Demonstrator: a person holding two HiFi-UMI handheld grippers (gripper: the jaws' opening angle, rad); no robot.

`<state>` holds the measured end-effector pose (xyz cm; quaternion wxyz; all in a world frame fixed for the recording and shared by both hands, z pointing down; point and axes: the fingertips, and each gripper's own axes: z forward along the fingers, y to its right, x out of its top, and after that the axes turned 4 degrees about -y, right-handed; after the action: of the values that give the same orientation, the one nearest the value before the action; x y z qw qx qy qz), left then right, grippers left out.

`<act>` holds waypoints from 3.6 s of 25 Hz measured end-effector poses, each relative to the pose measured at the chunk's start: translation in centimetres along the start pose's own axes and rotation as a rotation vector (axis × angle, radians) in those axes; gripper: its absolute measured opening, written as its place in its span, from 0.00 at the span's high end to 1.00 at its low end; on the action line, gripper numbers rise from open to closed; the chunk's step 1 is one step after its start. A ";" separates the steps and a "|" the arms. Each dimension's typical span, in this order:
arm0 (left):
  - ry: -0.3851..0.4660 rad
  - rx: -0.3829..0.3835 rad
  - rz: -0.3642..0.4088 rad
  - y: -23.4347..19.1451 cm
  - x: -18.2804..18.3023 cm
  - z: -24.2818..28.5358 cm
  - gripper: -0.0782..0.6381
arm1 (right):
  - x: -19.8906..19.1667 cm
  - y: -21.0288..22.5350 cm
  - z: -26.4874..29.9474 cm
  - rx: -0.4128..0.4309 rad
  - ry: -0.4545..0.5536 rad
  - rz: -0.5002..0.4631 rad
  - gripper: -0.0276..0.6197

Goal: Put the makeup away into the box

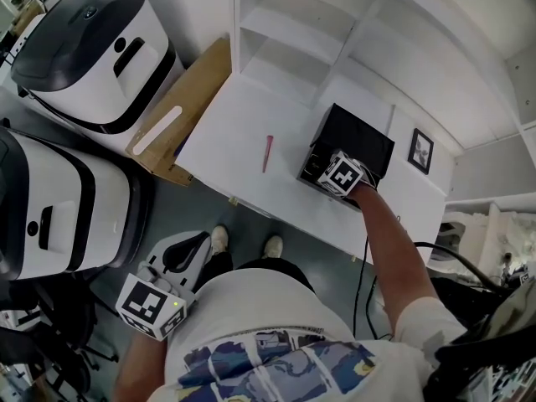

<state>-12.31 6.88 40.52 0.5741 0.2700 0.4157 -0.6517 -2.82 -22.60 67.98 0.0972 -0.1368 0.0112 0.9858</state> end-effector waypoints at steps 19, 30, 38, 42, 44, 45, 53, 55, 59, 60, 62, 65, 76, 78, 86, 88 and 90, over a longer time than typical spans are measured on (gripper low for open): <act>-0.020 -0.005 0.008 -0.2 0.2 0.3 0.87 | 0.1 0.0 0.5 -0.024 -0.001 -0.008 0.46; -0.023 -0.050 0.024 -0.3 0.7 1.0 0.87 | 0.4 0.0 -1.3 -0.038 0.039 0.000 0.46; -0.035 -0.145 0.079 0.5 1.5 2.7 0.87 | 0.2 -1.0 -6.7 -0.095 0.084 0.038 0.46; -0.038 -0.212 0.108 1.6 2.0 4.0 0.87 | -0.9 -1.0 -9.6 -0.173 0.131 0.082 0.61; -0.039 -0.248 0.127 2.3 2.3 4.7 0.87 | -2.1 -1.2 -10.9 -0.215 0.145 0.104 0.70; -0.040 -0.265 0.136 2.7 2.5 5.1 0.87 | -2.7 -1.4 -11.4 -0.232 0.148 0.115 0.71; -0.061 -0.396 0.200 5.8 3.2 7.8 0.87 | -8.1 -4.3 -14.5 -0.327 0.169 0.265 0.89; -0.066 -0.426 0.213 6.6 3.3 8.5 0.87 | -9.3 -5.6 -14.7 -0.334 0.171 0.314 0.90; -0.083 -0.483 0.246 8.1 3.6 9.8 0.87 | -11.5 -8.1 -14.9 -0.331 0.184 0.415 0.91; -0.088 -0.496 0.254 8.5 3.7 10.1 0.87 | -12.2 -8.7 -15.0 -0.333 0.189 0.445 0.92; -0.096 -0.521 0.268 9.1 3.8 10.6 0.87 | -13.5 -9.6 -15.2 -0.340 0.203 0.510 0.92; -0.106 -0.553 0.288 10.3 3.9 11.4 0.87 | -16.3 -10.6 -15.1 -0.355 0.210 0.602 0.91; -0.131 -0.604 0.338 13.8 4.6 13.6 0.87 | -29.9 -10.4 -15.5 -0.469 0.131 0.901 0.77; -0.132 -0.600 0.343 14.1 4.7 13.8 0.87 | -32.0 -10.0 -15.3 -0.488 0.116 0.943 0.77; -0.134 -0.558 0.337 15.4 5.1 14.5 0.87 | -36.5 -8.4 -13.6 -0.465 0.107 1.039 0.77; -0.134 -0.549 0.336 15.6 5.0 14.7 0.87 | -37.0 -7.9 -13.1 -0.459 0.113 1.050 0.77; -0.136 -0.536 0.335 15.9 4.9 14.8 0.87 | -37.2 -7.4 -12.6 -0.447 0.119 1.051 0.77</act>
<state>4.08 -8.19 40.33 0.7506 0.1297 0.4831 -0.4317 37.08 -22.95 66.02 -0.4379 -0.1855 -0.1257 0.8707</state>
